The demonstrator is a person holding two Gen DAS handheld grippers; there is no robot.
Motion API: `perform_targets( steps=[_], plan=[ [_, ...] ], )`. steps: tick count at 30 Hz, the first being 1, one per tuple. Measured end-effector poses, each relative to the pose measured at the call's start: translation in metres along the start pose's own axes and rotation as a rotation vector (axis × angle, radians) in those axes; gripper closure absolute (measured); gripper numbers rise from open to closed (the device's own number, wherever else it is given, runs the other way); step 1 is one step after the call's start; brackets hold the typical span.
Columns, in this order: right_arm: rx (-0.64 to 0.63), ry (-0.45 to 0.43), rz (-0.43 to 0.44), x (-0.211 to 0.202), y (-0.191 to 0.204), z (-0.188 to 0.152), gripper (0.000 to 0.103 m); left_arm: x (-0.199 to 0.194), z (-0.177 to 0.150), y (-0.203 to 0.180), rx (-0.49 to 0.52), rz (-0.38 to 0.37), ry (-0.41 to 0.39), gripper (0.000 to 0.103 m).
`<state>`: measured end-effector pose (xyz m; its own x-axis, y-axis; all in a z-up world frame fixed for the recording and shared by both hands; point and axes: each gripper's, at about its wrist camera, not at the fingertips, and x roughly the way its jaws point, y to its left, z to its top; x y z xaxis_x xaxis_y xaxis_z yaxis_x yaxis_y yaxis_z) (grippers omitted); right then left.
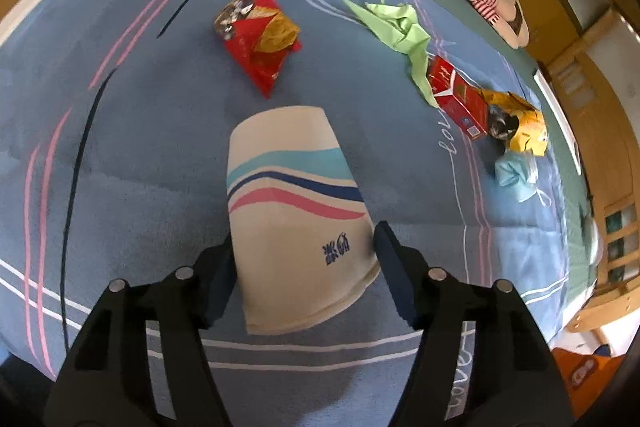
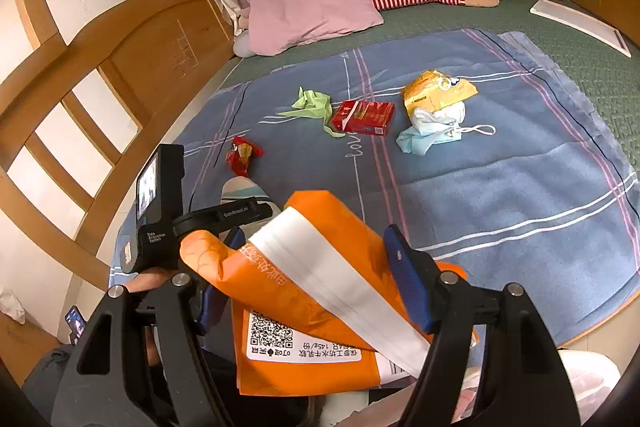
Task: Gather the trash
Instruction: 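Grasp the white striped paper cup with the left gripper, then drop the paper cup with the left gripper while the right drops the orange bag into the wastebasket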
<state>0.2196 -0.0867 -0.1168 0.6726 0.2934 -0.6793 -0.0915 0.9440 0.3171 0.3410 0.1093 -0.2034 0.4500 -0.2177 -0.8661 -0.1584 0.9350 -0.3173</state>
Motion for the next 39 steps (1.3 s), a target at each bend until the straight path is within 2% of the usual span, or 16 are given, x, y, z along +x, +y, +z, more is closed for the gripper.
perform_targets(
  steps=[4,12,15,21,27,31,35,39],
  plan=[
    [-0.004,0.0,-0.007,-0.001,0.001,0.0,0.033,-0.01,0.0,0.002,-0.004,-0.034,-0.037,0.062],
    [-0.057,-0.045,-0.035,-0.019,0.013,0.0,0.033,-0.031,-0.008,-0.003,0.044,-0.049,-0.1,0.083],
    [-0.054,-0.047,-0.032,-0.025,0.015,-0.001,0.033,-0.044,-0.013,0.0,0.048,-0.053,-0.141,0.085],
    [-0.081,-0.052,-0.04,-0.035,0.026,-0.003,0.033,-0.062,-0.016,0.013,0.019,-0.078,-0.174,0.086],
    [-0.132,-0.086,-0.073,-0.065,0.031,-0.009,0.033,-0.092,-0.031,0.012,0.083,-0.073,-0.257,0.086],
    [-0.122,-0.1,-0.111,-0.1,0.015,-0.017,0.033,-0.114,-0.048,0.01,0.134,-0.092,-0.307,0.086],
    [-0.105,-0.034,-0.155,-0.123,-0.006,-0.034,0.033,-0.134,-0.069,0.012,0.141,-0.188,-0.325,0.086],
    [-0.171,0.153,-0.211,-0.117,-0.019,-0.068,0.027,-0.147,-0.088,0.012,0.164,-0.3,-0.321,0.086]
  ],
)
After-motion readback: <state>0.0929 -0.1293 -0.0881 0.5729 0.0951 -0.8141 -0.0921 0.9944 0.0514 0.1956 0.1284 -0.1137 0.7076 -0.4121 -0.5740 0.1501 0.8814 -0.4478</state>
